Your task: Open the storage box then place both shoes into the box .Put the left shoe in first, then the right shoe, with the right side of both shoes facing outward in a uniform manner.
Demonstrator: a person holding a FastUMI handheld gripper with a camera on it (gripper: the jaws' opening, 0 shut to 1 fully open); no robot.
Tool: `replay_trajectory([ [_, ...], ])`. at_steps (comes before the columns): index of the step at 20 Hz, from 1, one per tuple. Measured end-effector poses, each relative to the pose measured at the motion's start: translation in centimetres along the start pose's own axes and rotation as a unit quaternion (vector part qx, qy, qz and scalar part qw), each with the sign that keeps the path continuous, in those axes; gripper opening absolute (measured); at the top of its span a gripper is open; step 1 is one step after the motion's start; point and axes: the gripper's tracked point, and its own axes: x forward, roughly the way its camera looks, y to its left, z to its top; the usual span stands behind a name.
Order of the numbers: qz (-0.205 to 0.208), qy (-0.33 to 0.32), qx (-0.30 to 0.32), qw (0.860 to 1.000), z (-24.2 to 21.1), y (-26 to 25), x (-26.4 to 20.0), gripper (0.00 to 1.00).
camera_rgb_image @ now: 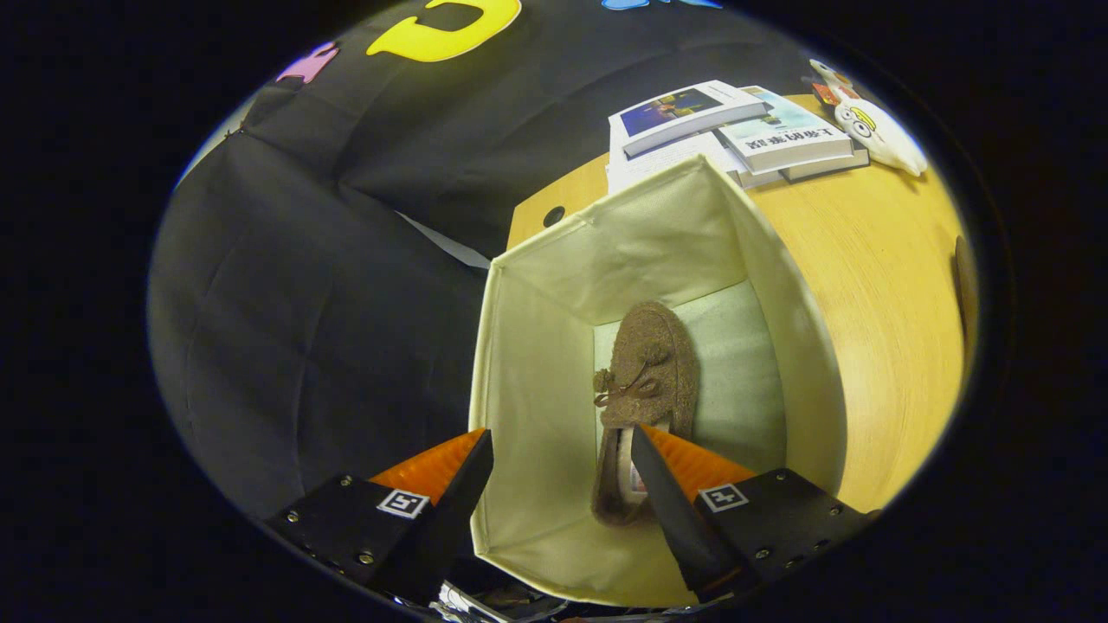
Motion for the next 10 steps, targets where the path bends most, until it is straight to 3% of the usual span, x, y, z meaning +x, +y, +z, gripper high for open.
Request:
replay_trajectory([
  [4, 0.020, -0.036, -0.012, 0.999, 1.8, 0.4, -3.6, 0.97],
  [10, 0.013, -0.078, -0.062, 0.995, 4.3, -1.3, -8.7, 0.97],
])
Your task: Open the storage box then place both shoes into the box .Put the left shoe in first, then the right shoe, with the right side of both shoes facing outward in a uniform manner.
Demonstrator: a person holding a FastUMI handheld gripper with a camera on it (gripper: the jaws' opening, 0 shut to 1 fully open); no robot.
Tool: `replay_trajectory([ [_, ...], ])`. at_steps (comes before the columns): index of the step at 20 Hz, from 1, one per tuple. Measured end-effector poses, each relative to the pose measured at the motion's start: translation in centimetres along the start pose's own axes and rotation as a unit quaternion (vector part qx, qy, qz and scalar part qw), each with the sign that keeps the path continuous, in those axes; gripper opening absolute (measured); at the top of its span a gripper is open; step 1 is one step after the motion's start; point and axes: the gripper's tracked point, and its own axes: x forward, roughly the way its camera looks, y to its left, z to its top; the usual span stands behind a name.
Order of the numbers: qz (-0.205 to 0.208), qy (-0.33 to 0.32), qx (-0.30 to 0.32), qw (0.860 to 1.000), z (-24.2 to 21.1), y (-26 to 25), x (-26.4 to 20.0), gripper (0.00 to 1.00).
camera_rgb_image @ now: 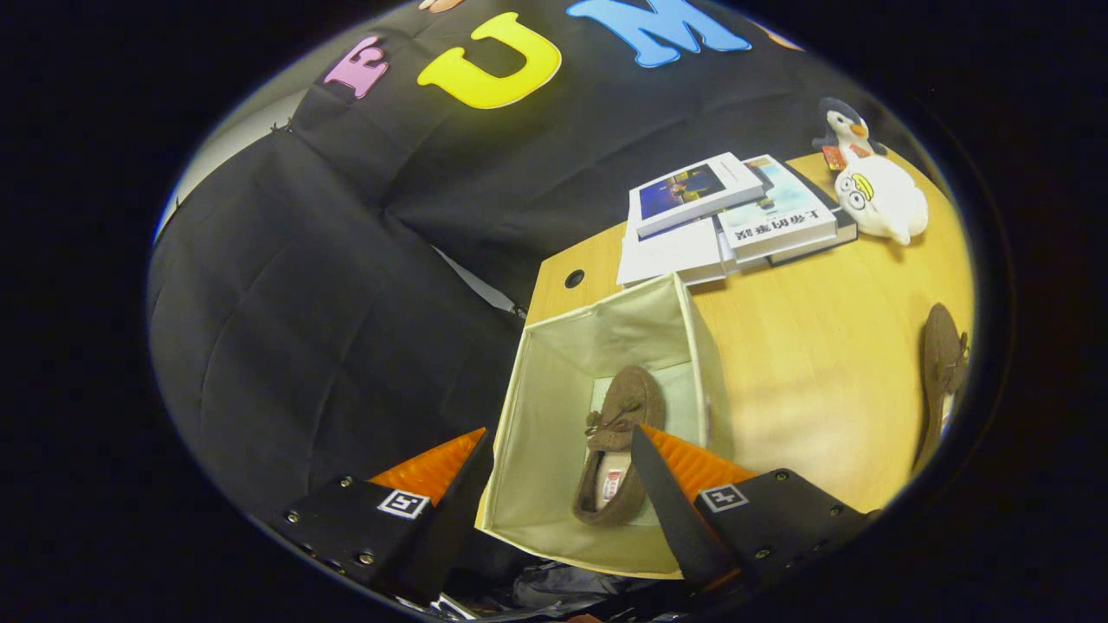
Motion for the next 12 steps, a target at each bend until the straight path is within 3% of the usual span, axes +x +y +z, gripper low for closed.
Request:
replay_trajectory([
  [12, -0.093, -0.028, -0.045, 0.994, 3.9, -12.5, -9.3, 0.98],
])
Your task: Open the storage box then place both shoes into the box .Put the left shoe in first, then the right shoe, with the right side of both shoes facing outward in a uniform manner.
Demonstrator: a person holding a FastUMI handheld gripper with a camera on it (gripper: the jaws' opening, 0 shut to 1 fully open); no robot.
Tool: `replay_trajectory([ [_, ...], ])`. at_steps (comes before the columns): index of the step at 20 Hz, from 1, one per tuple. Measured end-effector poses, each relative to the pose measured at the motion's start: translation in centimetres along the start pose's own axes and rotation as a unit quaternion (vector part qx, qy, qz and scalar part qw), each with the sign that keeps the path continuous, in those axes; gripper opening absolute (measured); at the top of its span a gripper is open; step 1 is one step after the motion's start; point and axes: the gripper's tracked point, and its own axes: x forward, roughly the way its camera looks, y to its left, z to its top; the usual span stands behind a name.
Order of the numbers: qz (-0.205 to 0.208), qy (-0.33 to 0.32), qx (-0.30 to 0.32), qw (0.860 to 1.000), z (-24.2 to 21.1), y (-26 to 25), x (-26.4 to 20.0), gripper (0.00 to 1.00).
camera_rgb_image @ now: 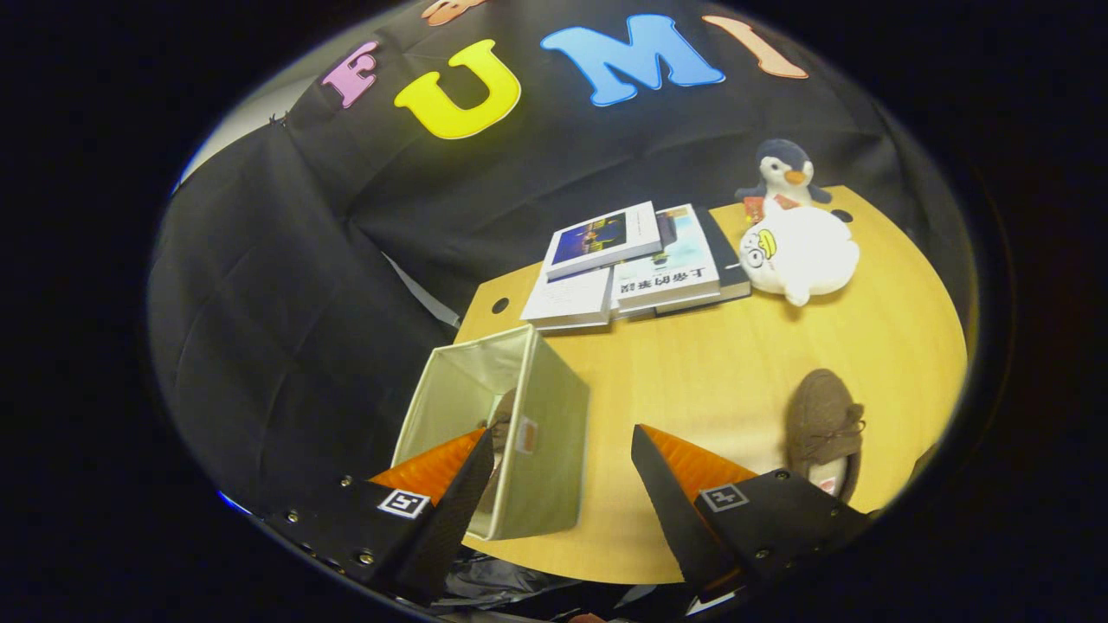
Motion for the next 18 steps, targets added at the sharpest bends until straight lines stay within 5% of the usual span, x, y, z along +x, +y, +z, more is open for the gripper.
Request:
replay_trajectory([
  [8, -0.090, 0.002, -0.020, 0.996, -0.5, -10.1, -3.2, 0.98],
  [12, -0.167, 0.020, -0.060, 0.984, -1.8, -16.0, -4.1, 0.98],
  [18, -0.223, 0.064, -0.069, 0.970, -5.2, -21.9, -4.4, 0.98],
])
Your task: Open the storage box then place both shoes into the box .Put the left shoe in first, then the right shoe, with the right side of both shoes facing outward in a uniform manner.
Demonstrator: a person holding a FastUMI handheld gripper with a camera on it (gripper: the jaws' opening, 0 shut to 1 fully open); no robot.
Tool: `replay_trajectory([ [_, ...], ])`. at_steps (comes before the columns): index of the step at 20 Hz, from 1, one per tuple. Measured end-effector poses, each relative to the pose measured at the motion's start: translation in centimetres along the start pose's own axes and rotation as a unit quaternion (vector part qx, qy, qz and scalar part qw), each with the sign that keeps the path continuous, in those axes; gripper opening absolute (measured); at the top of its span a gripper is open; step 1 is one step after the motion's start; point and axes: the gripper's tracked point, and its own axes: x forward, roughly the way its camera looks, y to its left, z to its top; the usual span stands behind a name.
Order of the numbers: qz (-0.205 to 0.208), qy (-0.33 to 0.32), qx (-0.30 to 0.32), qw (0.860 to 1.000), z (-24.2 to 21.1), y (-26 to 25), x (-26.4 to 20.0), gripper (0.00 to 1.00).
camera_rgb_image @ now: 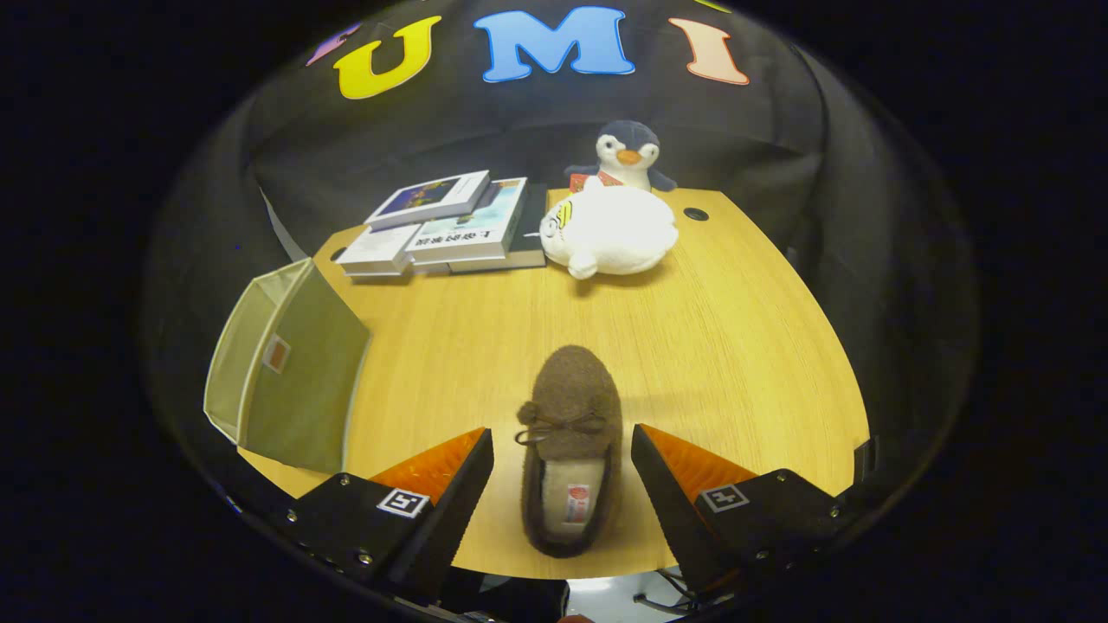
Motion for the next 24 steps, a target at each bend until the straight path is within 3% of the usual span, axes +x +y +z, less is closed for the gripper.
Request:
replay_trajectory([
  [4, -0.034, 0.039, -0.019, 0.998, -2.7, -2.7, 1.4, 0.98],
  [8, -0.037, 0.060, -0.011, 0.997, -3.9, -3.7, 3.4, 0.98],
  [12, -0.020, 0.086, 0.014, 0.996, -5.1, -3.4, 5.2, 0.89],
  [16, 0.008, 0.102, 0.057, 0.993, -5.9, -2.4, 6.0, 0.64],
  [18, 0.017, 0.105, 0.087, 0.990, -5.7, -2.0, 6.2, 0.45],
  [19, 0.021, 0.111, 0.097, 0.989, -5.8, -1.8, 6.3, 0.30],
  [20, 0.025, 0.114, 0.102, 0.988, -5.9, -1.9, 6.3, 0.29],
  [21, 0.003, 0.101, 0.114, 0.988, -5.4, -2.9, 6.0, 0.30],
  [23, 0.018, 0.106, 0.146, 0.983, -5.6, -2.4, 6.3, 0.01],
  [24, 0.029, 0.110, 0.158, 0.981, -5.7, -2.0, 6.2, 0.00],
])
